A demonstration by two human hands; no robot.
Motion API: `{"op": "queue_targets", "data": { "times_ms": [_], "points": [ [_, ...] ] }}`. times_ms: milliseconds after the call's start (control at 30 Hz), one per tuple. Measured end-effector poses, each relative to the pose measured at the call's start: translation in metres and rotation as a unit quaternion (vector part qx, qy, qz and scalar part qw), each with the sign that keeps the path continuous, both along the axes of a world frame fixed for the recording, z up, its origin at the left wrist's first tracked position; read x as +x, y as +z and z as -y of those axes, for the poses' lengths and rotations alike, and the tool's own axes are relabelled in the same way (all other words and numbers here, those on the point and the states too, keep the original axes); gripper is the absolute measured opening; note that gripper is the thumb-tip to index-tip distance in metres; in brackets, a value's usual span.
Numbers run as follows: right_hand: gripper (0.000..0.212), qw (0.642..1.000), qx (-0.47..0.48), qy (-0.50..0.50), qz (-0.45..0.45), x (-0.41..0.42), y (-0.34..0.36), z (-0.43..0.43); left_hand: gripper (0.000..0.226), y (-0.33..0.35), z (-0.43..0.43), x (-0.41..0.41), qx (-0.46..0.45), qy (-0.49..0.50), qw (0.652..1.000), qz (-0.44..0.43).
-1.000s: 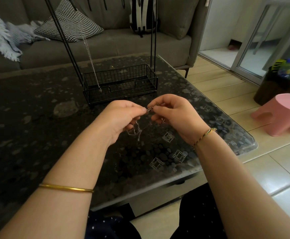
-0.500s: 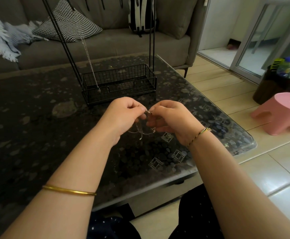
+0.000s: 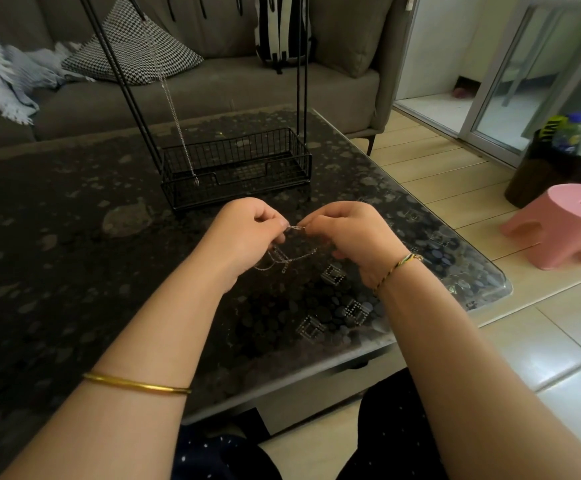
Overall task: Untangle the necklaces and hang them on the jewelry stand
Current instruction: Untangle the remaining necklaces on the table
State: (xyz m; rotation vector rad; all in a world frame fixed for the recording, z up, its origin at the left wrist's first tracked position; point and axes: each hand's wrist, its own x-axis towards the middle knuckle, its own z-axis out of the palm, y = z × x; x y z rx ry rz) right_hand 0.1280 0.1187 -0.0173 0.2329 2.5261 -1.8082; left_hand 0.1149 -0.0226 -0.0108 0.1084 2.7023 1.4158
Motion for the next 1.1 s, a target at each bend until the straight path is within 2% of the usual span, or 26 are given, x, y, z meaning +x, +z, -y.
{"op": "queue_targets", "data": {
  "times_ms": [133, 467, 600, 700, 933, 1100],
  "points": [
    [0.019, 0.999, -0.05, -0.004, 0.011, -0.0016, -0.0017, 0.0022, 0.016, -0.0004, -0.0019, -0.0015, 0.019, 0.002, 1.0, 0.02],
    [0.013, 0.999, -0.039, 0.008, 0.028, -0.0046, -0.0038, 0.0046, 0.011, -0.0004, -0.0049, -0.0006, 0.012, 0.004, 1.0, 0.004],
    [0.012, 1.0, 0.019, 0.003, 0.002, -0.0037, -0.0014, 0.0034, 0.016, 0.0004, -0.0057, -0.0026, 0.038, -0.006, 0.998, 0.053],
    [0.009, 1.0, 0.017, 0.0, -0.007, -0.0023, 0.0002, 0.0023, 0.019, 0.0, -0.005, -0.0032, 0.064, -0.012, 0.994, 0.091],
    [0.018, 0.993, -0.092, -0.001, 0.075, -0.0025, 0.0012, 0.0049, 0.029, -0.0001, -0.0077, -0.0008, 0.078, -0.04, 0.993, 0.084],
    [0.018, 0.981, -0.157, 0.003, 0.117, -0.0023, 0.0034, 0.0038, 0.023, -0.0005, -0.0088, -0.0013, 0.074, -0.04, 0.994, 0.064]
  ]
}}
